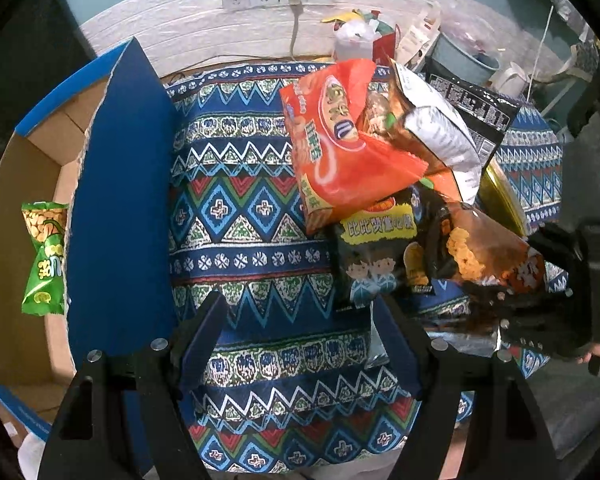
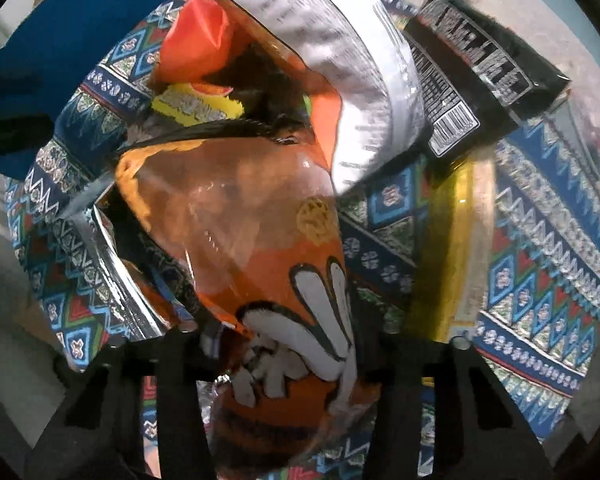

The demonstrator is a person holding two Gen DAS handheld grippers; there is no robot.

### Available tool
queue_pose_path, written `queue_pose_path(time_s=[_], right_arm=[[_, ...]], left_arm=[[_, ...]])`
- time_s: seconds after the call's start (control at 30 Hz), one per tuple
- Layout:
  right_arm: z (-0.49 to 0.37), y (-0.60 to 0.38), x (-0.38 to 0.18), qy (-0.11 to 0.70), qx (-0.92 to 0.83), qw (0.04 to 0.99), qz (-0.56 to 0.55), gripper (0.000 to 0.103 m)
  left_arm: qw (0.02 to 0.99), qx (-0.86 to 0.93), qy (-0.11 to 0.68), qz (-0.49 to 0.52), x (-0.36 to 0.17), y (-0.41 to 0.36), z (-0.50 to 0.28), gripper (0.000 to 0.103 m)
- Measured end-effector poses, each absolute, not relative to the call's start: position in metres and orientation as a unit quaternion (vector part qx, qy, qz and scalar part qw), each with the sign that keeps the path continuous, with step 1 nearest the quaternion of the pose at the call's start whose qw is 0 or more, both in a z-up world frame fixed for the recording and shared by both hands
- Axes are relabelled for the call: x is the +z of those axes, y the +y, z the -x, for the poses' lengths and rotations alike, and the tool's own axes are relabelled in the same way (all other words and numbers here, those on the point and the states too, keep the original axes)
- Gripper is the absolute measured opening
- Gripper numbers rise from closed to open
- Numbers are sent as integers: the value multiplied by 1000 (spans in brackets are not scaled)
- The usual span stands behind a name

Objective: Organize snacks
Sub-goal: 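Grasp the orange chip bag with the right tool while the left tool grasps the red noodle bag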

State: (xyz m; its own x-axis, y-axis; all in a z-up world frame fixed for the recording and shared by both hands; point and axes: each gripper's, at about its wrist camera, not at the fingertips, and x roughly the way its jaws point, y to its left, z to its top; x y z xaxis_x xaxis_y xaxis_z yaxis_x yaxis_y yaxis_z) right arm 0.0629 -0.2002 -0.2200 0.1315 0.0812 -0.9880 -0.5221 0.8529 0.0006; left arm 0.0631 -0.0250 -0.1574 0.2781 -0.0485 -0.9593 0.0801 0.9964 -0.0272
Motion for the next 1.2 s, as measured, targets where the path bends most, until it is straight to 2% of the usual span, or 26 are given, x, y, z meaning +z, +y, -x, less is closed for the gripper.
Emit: queue_pose_path(time_s=[0.43, 0.7, 1.2], right_arm=[[-46, -234, -144, 558, 192, 801, 100, 44], [-72, -245, -114, 517, 150, 842, 44, 44], [-111, -281, -120, 500, 117, 858, -15, 44]], left_arm=[[811, -25, 583, 40, -143, -16, -94, 80], [811, -4, 578, 93, -151, -9, -123, 80], [794, 6, 586, 161, -186, -13, -181, 80]])
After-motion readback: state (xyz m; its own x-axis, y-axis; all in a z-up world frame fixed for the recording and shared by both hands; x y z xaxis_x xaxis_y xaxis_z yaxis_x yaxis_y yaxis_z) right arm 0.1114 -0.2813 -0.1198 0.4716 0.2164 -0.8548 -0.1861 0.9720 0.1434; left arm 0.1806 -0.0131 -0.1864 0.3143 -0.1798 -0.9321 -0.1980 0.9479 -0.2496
